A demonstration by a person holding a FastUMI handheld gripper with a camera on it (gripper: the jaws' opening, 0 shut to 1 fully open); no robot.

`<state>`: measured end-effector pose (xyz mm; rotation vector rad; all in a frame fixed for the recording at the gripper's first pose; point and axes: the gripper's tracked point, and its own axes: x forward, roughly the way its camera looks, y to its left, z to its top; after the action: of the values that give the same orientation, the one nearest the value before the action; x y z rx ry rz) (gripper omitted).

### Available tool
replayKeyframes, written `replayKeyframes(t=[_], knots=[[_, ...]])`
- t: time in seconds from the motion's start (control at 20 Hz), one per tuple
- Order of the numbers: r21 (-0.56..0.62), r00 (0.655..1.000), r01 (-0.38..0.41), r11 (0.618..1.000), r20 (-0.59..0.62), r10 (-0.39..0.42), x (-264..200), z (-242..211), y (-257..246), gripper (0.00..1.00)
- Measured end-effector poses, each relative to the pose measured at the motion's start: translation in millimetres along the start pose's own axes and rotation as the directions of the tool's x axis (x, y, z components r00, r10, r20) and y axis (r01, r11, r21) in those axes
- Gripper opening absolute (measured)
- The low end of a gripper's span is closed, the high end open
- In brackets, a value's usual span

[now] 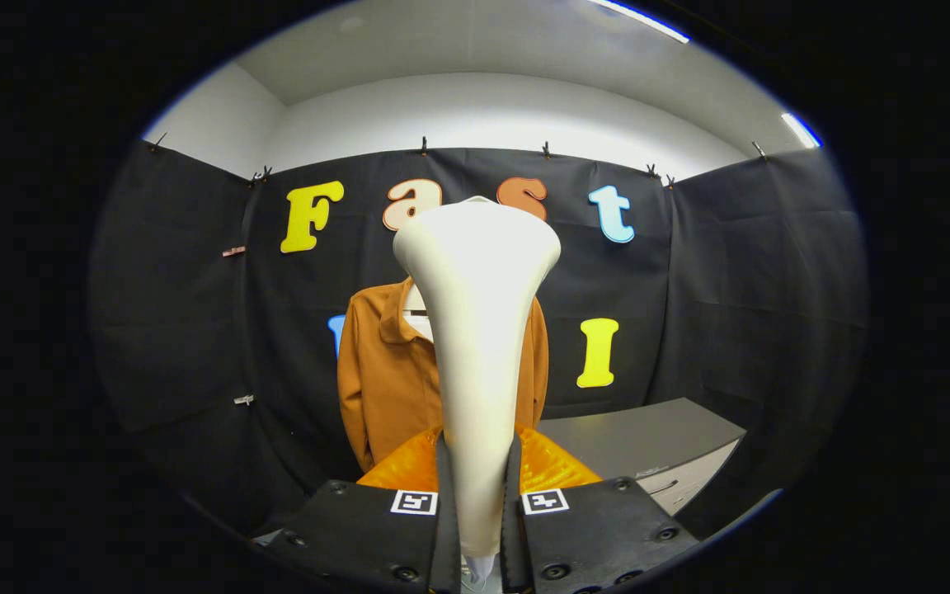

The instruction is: Iron the clothes twice with a garment steamer, once on the left side and once on the right side.

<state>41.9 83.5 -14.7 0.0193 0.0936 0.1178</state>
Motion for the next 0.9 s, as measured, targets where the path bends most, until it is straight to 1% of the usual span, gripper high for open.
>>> replayKeyframes(t=[0.9], knots=[[0.007, 1.000, -0.009, 1.000, -0.008, 0.010, -0.2, -3.7, 2.0, 0.23]])
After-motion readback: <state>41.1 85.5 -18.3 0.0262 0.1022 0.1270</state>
